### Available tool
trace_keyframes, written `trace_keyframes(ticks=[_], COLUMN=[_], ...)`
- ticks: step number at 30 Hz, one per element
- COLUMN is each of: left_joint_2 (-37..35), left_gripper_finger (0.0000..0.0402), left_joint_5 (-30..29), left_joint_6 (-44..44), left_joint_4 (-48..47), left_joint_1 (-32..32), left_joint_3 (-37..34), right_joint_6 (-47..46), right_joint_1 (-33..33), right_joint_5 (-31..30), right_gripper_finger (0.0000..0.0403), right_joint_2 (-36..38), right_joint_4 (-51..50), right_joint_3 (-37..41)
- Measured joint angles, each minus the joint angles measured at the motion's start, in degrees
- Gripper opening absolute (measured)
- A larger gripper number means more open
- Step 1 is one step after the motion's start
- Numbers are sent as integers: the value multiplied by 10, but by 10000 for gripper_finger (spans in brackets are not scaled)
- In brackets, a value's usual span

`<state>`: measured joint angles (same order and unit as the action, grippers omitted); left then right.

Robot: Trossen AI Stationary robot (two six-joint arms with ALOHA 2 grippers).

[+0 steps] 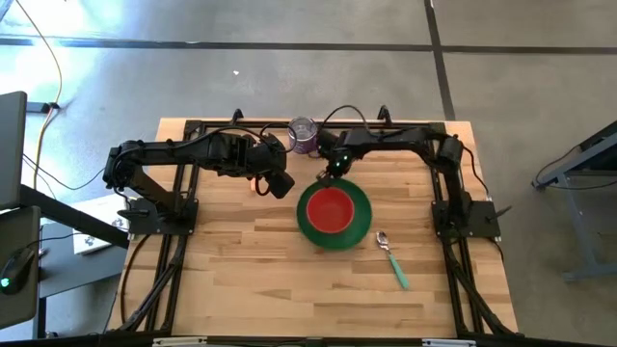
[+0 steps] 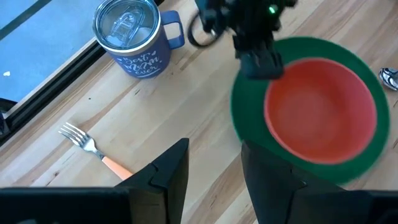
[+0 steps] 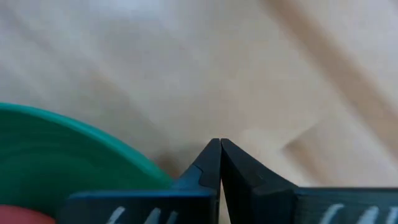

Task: Set table place
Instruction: Move the green plate with orange bowl on top to the center of the table

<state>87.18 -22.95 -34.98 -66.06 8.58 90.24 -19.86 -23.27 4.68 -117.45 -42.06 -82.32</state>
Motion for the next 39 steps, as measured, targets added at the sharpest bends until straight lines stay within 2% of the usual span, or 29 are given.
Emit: trace_keyframes(ticks=[5,8,18,22,26,32,35,39], left_joint_2=[0,0,0,0,0,0,0,0], left_gripper_finger=[134,134,134,134,134,134,134,134], left_joint_5=[0,0,9,14,15,15,15,15], left_joint_6=[0,0,0,0,0,2,7,7], left_joint_4=[0,0,0,0,0,0,0,0], left_joint_1=[0,0,0,0,0,0,0,0], left_joint_3=[0,0,0,0,0,0,0,0], right_joint_6=[-11,-10,2,-17,-52,-132,-164,-193], right_joint_1=[34,43,14,3,0,4,12,31], right_joint_5=[0,-20,-178,-206,-171,-87,-85,-63], right_gripper_finger=[0,0,0,0,0,0,0,0], right_joint_2=[4,25,149,180,214,261,271,271], right_joint_4=[-1,-11,-170,-199,-157,-20,16,45], right_joint_3=[0,0,0,29,125,286,331,352])
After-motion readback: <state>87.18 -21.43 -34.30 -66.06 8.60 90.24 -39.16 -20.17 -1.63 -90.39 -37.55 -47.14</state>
